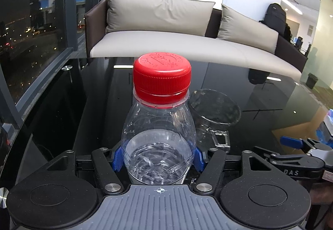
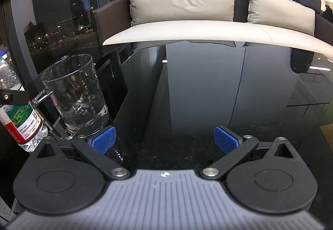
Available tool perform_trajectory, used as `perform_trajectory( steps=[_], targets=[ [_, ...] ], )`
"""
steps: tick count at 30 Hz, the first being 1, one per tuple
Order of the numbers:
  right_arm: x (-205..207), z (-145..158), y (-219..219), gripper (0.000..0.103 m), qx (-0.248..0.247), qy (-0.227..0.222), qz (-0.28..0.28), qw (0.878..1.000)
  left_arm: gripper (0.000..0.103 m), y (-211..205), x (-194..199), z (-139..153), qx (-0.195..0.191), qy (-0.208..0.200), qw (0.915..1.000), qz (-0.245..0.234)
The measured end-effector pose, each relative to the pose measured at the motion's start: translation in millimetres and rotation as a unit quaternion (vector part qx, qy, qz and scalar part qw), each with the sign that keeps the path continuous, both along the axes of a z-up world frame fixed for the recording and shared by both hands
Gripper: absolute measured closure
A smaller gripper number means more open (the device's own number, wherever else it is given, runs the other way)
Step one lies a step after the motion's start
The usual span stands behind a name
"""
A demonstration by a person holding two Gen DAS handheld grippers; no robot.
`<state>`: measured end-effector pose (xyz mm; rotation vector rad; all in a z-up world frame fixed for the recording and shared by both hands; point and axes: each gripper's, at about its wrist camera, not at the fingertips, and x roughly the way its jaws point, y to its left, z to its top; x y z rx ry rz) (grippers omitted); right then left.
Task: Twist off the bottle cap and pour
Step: 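Lift the bottle with the left gripper and carry it toward the right tool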
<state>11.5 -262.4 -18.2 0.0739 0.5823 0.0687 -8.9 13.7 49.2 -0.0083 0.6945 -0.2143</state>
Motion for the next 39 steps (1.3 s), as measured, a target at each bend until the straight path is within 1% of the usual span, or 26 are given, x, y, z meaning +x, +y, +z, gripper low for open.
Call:
perform_trajectory(
  steps=[3,11,24,31,35,38,39],
  targets=[
    [0,0,0,0.000,-0.001,-0.001,0.000,1.000,0.045,-1,-4,0,-0.003,0.001,1.0000,-0.003],
    [0,-1,-1,0.000,-0.001,-0.002,-0.004,1.000,0.045,-12,-21,1,0.007,-0.001,0.9998,-0.019],
    [-2,-2,-5,0.000,-0.001,-0.004,-0.008,1.000,0.045,-29,-41,-8,0.007,-0.003,0.9989,-0.047],
    [-3,-2,-5,0.000,-0.001,-0.006,-0.005,1.000,0.044,-39,-49,-15,0.012,-0.028,0.9977,-0.061],
    [-3,-2,-9,0.000,0.002,-0.005,-0.011,1.000,0.044,-41,-59,-23,0.019,-0.063,0.9955,-0.068],
    [-3,-2,-9,0.000,0.002,-0.004,-0.012,1.000,0.041,-42,-64,-27,0.021,-0.076,0.9946,-0.067],
    [-3,-2,-8,0.000,0.001,-0.004,-0.010,1.000,0.034,-43,-65,-29,0.021,-0.079,0.9945,-0.065]
  ],
)
